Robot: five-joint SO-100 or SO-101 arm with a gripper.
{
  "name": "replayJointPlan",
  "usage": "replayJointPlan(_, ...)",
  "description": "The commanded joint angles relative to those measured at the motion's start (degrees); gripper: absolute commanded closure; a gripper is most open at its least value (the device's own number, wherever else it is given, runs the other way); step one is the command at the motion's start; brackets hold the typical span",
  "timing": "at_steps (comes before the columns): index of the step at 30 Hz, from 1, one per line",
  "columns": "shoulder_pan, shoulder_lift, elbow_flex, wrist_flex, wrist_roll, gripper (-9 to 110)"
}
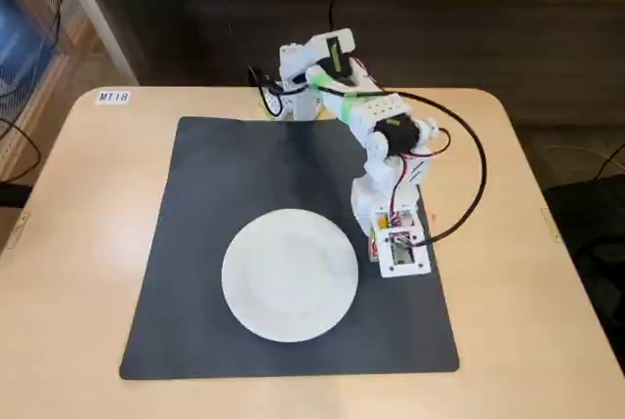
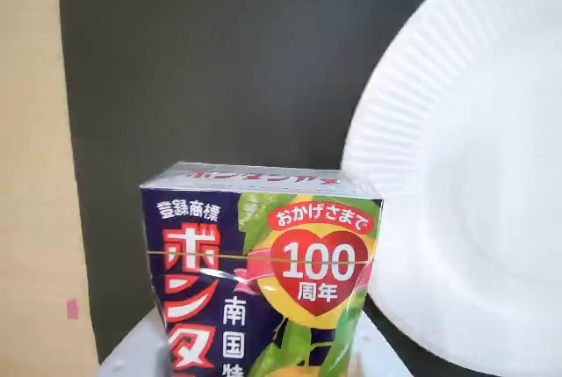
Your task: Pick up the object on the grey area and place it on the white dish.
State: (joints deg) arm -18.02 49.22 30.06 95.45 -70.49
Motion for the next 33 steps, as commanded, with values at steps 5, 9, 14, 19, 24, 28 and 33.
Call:
replayJointPlan(5, 5.98, 2.29, -4.04, -0.09, 0.26, 83)
replayJointPlan(9, 9.05, 1.23, -6.24, -0.18, 0.26, 83)
replayJointPlan(14, 13.45, -0.44, -8.0, -0.18, 0.26, 84)
replayJointPlan(19, 16.44, -2.29, -8.26, -0.18, 0.18, 84)
replayJointPlan(24, 17.84, -5.63, -9.84, 0.0, 0.44, 84)
replayJointPlan(28, 19.07, -7.47, -10.2, 0.18, 0.62, 85)
replayJointPlan(33, 20.3, -8.96, -10.28, 0.35, 0.79, 85)
